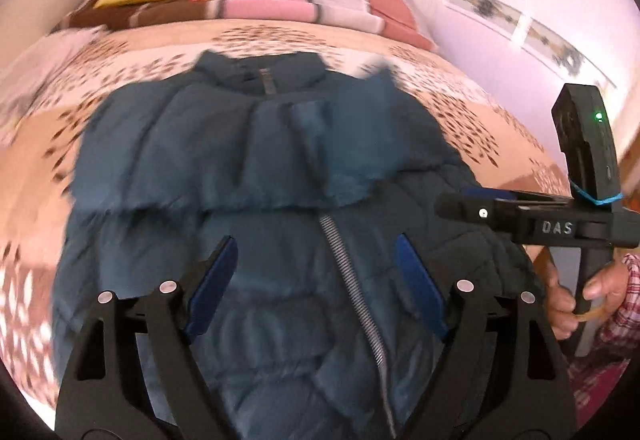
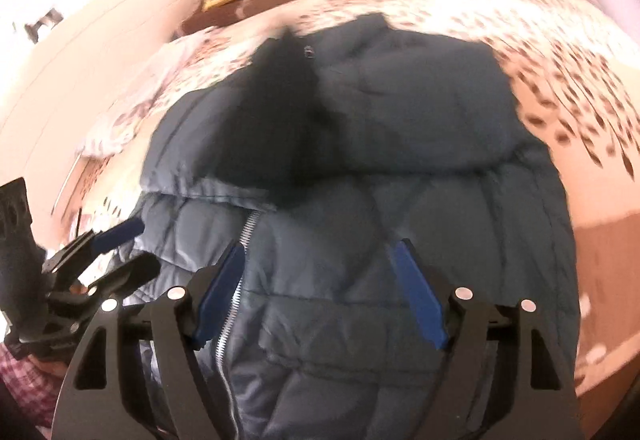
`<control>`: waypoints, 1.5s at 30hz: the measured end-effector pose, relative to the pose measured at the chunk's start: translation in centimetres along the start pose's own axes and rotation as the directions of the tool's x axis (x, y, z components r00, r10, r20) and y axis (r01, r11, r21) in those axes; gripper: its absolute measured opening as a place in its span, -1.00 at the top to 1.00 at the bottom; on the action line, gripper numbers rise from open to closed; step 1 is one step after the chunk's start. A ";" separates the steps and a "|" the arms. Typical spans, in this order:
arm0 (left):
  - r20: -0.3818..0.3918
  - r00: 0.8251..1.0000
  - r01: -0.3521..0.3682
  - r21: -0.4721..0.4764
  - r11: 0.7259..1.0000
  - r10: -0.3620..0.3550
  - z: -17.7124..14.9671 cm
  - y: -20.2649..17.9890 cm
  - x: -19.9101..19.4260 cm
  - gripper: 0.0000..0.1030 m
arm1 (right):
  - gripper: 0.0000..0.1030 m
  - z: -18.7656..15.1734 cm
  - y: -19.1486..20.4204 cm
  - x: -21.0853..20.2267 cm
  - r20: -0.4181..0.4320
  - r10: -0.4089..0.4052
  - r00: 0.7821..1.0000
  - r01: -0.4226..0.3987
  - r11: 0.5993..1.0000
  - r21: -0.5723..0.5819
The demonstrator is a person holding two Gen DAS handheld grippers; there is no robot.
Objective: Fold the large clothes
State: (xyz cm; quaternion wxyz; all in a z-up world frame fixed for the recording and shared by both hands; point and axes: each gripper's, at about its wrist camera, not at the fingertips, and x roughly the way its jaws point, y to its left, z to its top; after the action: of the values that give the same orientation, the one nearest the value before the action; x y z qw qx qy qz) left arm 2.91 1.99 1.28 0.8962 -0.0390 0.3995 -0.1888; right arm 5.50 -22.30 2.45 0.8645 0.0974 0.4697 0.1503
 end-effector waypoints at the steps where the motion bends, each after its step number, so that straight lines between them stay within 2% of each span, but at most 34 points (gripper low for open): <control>1: 0.006 1.000 -0.016 -0.031 0.999 0.016 -0.5 0.7 -0.6 -0.56 | -0.47 0.2 0.6 0.4 -0.008 -0.008 1.000 0.008 1.000 -0.010; 5: 0.022 0.998 -0.049 -0.116 0.992 0.051 -2.3 2.6 -2.0 -0.56 | -0.47 1.3 2.6 2.6 -0.032 -0.033 0.999 0.032 0.999 -0.036; 8: 0.032 0.996 -0.075 -0.145 0.987 0.081 -3.4 3.3 -2.9 -0.56 | -0.47 1.8 2.2 3.5 -0.040 -0.056 0.998 0.057 0.998 0.007; 10: 0.042 0.994 -0.090 -0.168 0.982 0.098 -3.9 3.9 -3.4 -0.56 | -0.47 1.8 1.1 3.5 -0.034 -0.051 0.998 0.053 0.996 0.068; 12: 0.044 0.993 -0.094 -0.209 0.973 0.105 -4.2 4.9 -3.6 -0.56 | -0.46 1.8 -0.9 3.5 -0.038 -0.082 0.996 0.087 0.985 0.147; 14: 0.037 0.994 -0.093 -0.241 0.966 0.104 -4.4 5.9 -3.6 -0.56 | -0.38 1.9 -2.5 3.6 -0.047 -0.068 0.997 0.077 0.971 0.225; 17: 0.021 0.994 -0.097 -0.271 0.958 0.106 -4.7 6.5 -3.3 -0.56 | -0.08 2.2 -4.8 4.7 -0.077 -0.006 0.997 0.032 0.943 0.330; 20: 0.015 0.993 -0.104 -0.280 0.954 0.113 -4.8 6.6 -3.2 -0.56 | 0.40 2.6 -5.9 6.0 -0.101 0.022 0.995 0.014 0.938 0.347; 21: 0.014 0.993 -0.106 -0.282 0.954 0.115 -5.0 6.6 -3.3 -0.56 | 0.69 2.7 -5.9 6.2 -0.101 0.041 0.994 -0.003 0.938 0.346; 22: 0.012 0.993 -0.111 -0.283 0.953 0.120 -5.0 6.6 -3.2 -0.56 | 0.81 2.9 -5.9 6.1 -0.101 0.050 0.994 -0.012 0.939 0.344; 24: 0.009 0.992 -0.116 -0.287 0.951 0.124 -5.1 6.8 -3.2 -0.56 | 0.84 3.1 -5.6 5.3 -0.070 0.046 0.996 -0.020 0.942 0.335; 26: 0.006 0.992 -0.116 -0.292 0.949 0.123 -5.2 6.9 -3.1 -0.56 | 0.84 3.1 -5.4 4.6 -0.057 0.042 0.998 -0.021 0.946 0.324; 33: -0.023 0.992 -0.122 -0.290 0.949 0.120 -5.3 6.8 -2.5 -0.56 | 0.83 2.2 -5.5 5.9 -0.105 0.030 0.994 0.007 0.943 0.332; 35: -0.028 0.992 -0.129 -0.290 0.948 0.126 -5.4 6.7 -2.5 -0.56 | 0.78 2.3 -5.3 6.3 -0.118 0.017 0.993 0.023 0.945 0.326; 39: -0.020 0.991 -0.134 -0.290 0.947 0.134 -5.5 6.6 -2.9 -0.56 | 0.46 2.2 -5.2 5.8 -0.130 0.005 0.991 0.039 0.942 0.333; 45: -0.023 0.992 -0.128 -0.286 0.950 0.126 -5.8 6.1 -3.0 -0.56 | 0.16 0.5 -4.9 3.9 -0.115 -0.019 0.993 0.053 0.951 0.306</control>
State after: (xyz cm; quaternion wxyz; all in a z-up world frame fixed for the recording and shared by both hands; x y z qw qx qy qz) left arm -1.30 9.17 -1.90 0.8904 -0.1423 0.4264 -0.0709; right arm 8.79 -25.56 -1.85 0.8139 0.2140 0.5363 0.0645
